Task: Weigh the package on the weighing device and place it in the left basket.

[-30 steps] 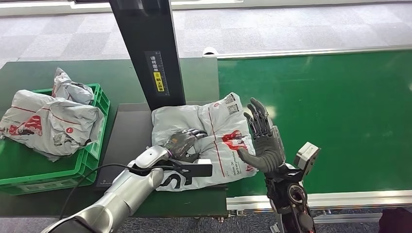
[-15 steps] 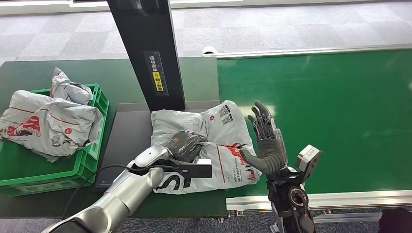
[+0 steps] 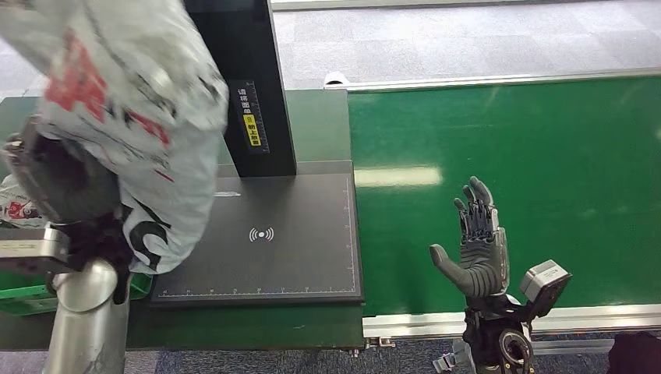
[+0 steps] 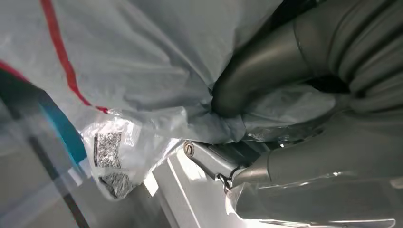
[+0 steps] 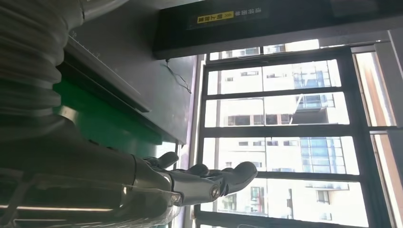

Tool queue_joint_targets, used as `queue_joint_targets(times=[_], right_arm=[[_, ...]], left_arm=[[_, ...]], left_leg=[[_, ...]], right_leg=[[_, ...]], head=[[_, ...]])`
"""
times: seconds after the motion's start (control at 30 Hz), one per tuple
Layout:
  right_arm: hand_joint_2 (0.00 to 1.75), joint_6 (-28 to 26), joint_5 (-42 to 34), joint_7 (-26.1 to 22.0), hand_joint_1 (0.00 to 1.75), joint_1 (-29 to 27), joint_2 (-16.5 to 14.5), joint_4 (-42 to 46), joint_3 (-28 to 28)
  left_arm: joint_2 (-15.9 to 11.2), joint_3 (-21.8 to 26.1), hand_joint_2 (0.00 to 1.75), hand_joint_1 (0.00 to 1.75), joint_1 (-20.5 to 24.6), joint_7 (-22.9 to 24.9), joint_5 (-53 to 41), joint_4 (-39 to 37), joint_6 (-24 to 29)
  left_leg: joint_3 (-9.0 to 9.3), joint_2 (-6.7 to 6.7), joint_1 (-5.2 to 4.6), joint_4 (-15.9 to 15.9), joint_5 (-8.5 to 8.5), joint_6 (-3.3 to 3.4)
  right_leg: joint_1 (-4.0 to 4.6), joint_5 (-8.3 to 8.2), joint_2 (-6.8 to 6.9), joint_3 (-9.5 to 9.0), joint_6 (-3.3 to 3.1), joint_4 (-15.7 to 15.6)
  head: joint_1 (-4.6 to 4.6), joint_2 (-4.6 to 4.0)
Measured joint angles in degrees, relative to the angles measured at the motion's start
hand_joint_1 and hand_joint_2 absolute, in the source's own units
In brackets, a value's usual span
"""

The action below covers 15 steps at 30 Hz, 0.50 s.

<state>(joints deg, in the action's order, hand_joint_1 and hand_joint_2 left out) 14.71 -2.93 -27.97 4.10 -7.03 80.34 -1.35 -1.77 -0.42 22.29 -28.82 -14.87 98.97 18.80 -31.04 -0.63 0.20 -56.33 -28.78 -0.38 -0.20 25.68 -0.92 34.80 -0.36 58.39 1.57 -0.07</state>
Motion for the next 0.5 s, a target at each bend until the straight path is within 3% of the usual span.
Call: queue_joint_targets(times=[0.1,0.23,0.43,0.5], right_arm=[[1.75,0.0,0.3,0.2,0.00,0.0,-0.3,0.7,-0.4],[1.75,-0.3,0.5,0.7,0.00,0.1,-0.6,0.9,-0.5],[1.75,-0.7,0.1,1.6,0.00,0.7,-1.0,1.5,-0.5],[1.75,-0.8,-0.1,1.7,0.00,0.9,-1.0,1.5,-0.5]], left_arm=[[-2.4,10.5,1.75,1.75,4.0,3.4,-5.6,-7.2,5.1],[-7.8,19.7,1.75,1.75,10.4,7.0,-18.4,-24.8,10.6],[-15.4,22.5,1.75,1.75,18.0,18.3,-38.3,-50.0,14.6],[-17.1,22.5,1.75,1.58,19.5,20.8,-41.6,-55.6,13.6]], left_leg=[[0.04,0.02,0.01,0.0,0.12,-0.08],[0.07,0.04,0.06,0.0,0.22,-0.18],[0.04,0.04,0.07,0.0,0.25,-0.20],[0.03,0.04,0.06,0.0,0.23,-0.20]], right_leg=[[0.02,-0.11,-0.01,0.00,-0.10,0.0],[0.08,-0.18,-0.02,0.00,-0.17,0.0],[0.10,-0.18,-0.04,0.02,-0.18,0.1],[0.09,-0.18,-0.07,0.03,-0.18,0.1]], head=[[0.00,0.00],[-0.01,0.00],[-0.02,0.00],[-0.02,0.00]])
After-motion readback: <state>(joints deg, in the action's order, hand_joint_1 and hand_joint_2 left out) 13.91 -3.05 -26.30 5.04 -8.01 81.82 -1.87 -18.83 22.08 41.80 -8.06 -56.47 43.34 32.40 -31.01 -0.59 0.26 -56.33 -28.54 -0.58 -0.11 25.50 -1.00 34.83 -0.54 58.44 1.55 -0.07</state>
